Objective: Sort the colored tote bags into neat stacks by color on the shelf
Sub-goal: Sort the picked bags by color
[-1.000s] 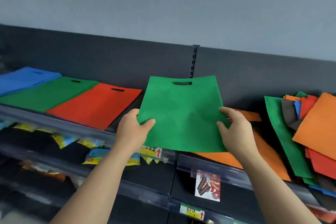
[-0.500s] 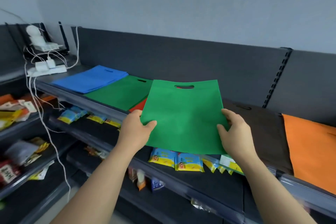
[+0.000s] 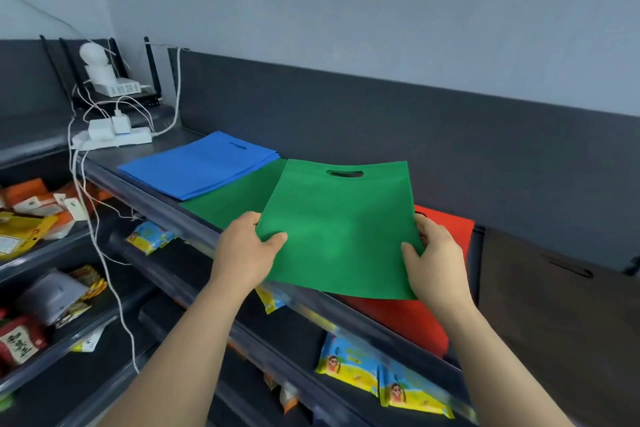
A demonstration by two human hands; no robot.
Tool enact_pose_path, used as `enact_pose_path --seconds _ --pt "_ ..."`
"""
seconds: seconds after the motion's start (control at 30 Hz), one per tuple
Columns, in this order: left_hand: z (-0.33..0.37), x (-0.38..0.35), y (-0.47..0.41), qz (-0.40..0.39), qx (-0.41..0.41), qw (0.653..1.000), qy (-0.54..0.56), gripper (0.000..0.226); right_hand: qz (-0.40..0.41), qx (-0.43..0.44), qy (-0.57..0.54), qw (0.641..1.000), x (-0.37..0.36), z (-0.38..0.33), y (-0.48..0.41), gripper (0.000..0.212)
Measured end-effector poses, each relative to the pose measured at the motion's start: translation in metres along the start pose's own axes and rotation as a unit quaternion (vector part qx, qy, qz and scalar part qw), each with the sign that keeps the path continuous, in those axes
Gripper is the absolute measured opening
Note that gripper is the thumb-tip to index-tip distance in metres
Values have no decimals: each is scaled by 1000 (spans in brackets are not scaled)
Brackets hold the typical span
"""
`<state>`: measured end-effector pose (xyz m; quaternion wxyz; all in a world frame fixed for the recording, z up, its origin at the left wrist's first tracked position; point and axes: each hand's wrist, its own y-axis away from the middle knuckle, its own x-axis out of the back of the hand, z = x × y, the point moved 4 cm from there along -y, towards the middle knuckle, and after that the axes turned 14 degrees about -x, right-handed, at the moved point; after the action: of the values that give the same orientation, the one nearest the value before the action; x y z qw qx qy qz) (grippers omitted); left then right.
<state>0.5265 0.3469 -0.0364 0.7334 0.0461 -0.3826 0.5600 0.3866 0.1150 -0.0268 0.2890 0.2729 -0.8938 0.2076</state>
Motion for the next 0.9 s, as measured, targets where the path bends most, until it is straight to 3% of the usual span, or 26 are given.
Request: enact_pose_path --seconds 0.33,0.53,0.7,0.9 --pt "-59 21 -75 -7 7 999 -45 60 -1 -19 23 1000 -78 -41 -32 47" --pt "-100 38 -123 -56 -25 995 -80 54 11 -62 52 997 -122 -68 -28 47" --pt "-130 46 -155 -108 -54 985 -121 43 15 -121 122 985 -153 -81 -17 43" --pt "-147 50 -169 -152 -109 963 -192 49 33 -158 253 954 -178 -96 -5 35"
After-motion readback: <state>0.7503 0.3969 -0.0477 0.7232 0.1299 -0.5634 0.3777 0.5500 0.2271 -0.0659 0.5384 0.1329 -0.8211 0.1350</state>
